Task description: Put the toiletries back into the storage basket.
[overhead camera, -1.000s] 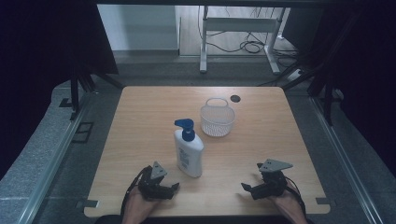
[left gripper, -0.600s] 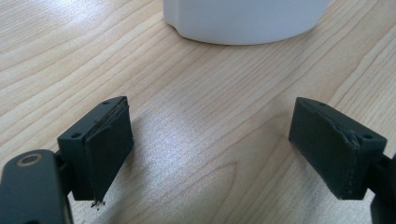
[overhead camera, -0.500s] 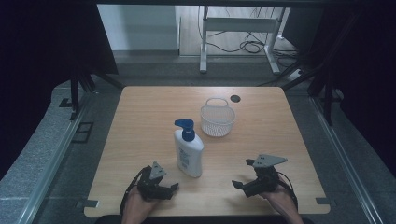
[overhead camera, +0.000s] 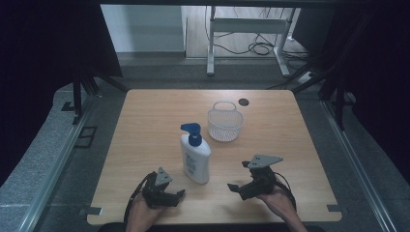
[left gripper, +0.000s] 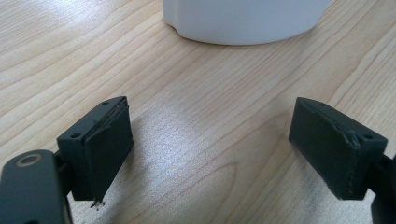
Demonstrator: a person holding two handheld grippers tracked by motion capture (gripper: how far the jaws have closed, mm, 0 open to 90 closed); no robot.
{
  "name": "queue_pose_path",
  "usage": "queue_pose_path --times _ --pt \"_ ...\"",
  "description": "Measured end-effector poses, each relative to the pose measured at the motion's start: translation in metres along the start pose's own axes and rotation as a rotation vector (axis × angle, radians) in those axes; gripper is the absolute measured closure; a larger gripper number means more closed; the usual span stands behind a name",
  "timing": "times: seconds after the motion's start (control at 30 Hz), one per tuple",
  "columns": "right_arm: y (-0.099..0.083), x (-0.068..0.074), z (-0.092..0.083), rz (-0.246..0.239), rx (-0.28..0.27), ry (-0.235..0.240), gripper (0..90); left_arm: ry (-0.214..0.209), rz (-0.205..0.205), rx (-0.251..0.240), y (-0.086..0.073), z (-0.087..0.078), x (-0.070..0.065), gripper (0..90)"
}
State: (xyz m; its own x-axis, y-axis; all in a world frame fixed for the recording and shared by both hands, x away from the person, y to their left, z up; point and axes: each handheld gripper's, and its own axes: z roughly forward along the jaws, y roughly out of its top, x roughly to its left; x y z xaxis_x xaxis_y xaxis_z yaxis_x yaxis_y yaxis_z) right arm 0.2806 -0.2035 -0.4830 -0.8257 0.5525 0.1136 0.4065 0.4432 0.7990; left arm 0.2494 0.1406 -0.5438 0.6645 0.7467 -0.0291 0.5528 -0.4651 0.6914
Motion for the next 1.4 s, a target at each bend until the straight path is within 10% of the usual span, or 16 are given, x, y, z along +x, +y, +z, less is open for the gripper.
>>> queue_pose_path --times 1.4 --pt "0.089 0.041 0.055 -0.084 -0.021 0.026 13.0 0.001 0.004 0.006 0.001 0.000 0.000 12.6"
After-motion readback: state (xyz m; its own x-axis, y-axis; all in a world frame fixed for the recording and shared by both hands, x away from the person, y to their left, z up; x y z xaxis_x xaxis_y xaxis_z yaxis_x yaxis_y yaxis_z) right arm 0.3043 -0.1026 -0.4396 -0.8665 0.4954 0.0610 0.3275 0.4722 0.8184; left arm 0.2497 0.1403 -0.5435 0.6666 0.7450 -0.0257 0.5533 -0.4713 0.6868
